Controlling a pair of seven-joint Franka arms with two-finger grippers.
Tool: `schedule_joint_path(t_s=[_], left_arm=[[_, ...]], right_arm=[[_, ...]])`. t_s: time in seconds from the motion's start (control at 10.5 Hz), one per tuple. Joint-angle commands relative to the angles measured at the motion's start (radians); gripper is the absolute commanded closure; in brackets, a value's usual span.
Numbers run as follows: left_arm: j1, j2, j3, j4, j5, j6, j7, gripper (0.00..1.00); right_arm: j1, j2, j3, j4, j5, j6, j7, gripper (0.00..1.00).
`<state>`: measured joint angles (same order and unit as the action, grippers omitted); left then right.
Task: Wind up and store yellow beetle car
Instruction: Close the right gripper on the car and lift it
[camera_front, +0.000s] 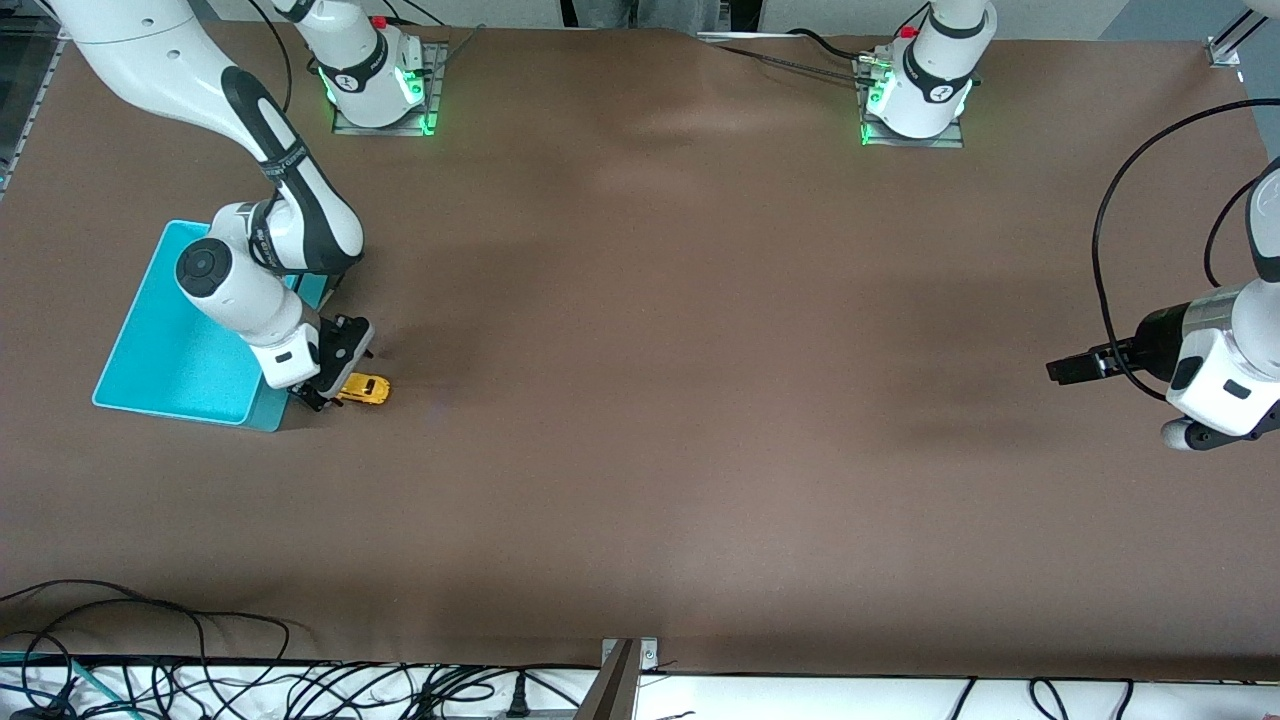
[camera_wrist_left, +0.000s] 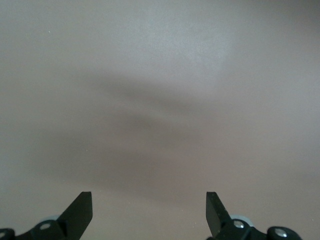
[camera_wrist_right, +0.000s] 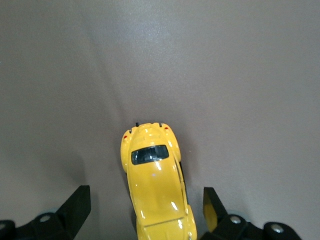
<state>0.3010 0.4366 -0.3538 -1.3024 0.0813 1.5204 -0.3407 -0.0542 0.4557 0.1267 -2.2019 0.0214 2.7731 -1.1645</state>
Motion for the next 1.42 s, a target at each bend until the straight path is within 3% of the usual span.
schedule_joint_path(t_s=[0.0,0.19,0.28,0.38,0.57,1.04,1.33], left_arm=[[-0.002,-0.004,0.001,0.006,0.012,-0.011,0.019,0.00],[-0.002,-0.004,0.001,0.006,0.012,-0.011,0.019,0.00],[-0.002,-0.004,0.001,0.006,0.012,-0.011,0.019,0.00],[-0.002,-0.004,0.001,0.006,0.012,-0.011,0.019,0.00],[-0.002,-0.004,0.001,0.006,0.012,-0.011,0.019,0.00],[-0.002,-0.004,0.001,0.006,0.011,-0.011,0.020,0.00],[-0.002,-0.004,0.001,0.006,0.011,-0.011,0.019,0.00]], right_arm=[[-0.018,0.003,0.034,-0.013,-0.015,0.033,-0.007,0.23],[-0.018,-0.005,0.036,-0.013,-0.015,0.025,-0.015,0.64],[-0.018,-0.012,0.037,-0.013,-0.015,0.005,-0.017,0.94],[-0.018,-0.020,0.037,-0.013,-0.015,-0.022,-0.017,1.00],[-0.018,-0.082,0.054,-0.013,-0.015,-0.094,-0.012,1.00],[-0.019,-0.343,0.070,-0.006,-0.014,-0.470,-0.052,1.00],[-0.105,-0.399,0.068,0.005,-0.011,-0.567,-0.270,1.00]])
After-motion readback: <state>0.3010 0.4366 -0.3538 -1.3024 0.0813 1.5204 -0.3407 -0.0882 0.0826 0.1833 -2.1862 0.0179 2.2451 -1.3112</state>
